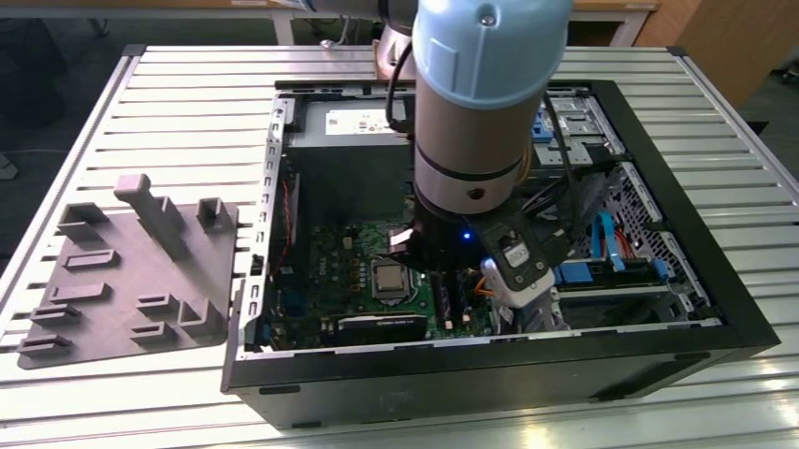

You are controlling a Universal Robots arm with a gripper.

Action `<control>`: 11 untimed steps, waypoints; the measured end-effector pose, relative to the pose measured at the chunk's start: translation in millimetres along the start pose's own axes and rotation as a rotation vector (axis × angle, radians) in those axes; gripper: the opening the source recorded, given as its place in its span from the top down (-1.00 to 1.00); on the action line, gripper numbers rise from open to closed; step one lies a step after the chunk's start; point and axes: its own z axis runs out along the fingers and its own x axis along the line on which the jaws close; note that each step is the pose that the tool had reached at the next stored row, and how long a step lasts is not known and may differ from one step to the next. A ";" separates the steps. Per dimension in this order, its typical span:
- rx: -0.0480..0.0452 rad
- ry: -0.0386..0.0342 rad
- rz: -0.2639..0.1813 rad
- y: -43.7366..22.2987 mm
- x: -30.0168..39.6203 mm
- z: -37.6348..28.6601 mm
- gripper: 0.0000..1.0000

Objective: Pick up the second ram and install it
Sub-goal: 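Press down the second ram until it locks into place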

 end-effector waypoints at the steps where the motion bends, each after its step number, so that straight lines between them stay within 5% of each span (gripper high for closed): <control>1: -0.0001 0.0000 0.000 0.0 -0.5 0.1 0.79; 11: 0.0000 0.0000 0.000 0.0 -1.2 2.6 0.79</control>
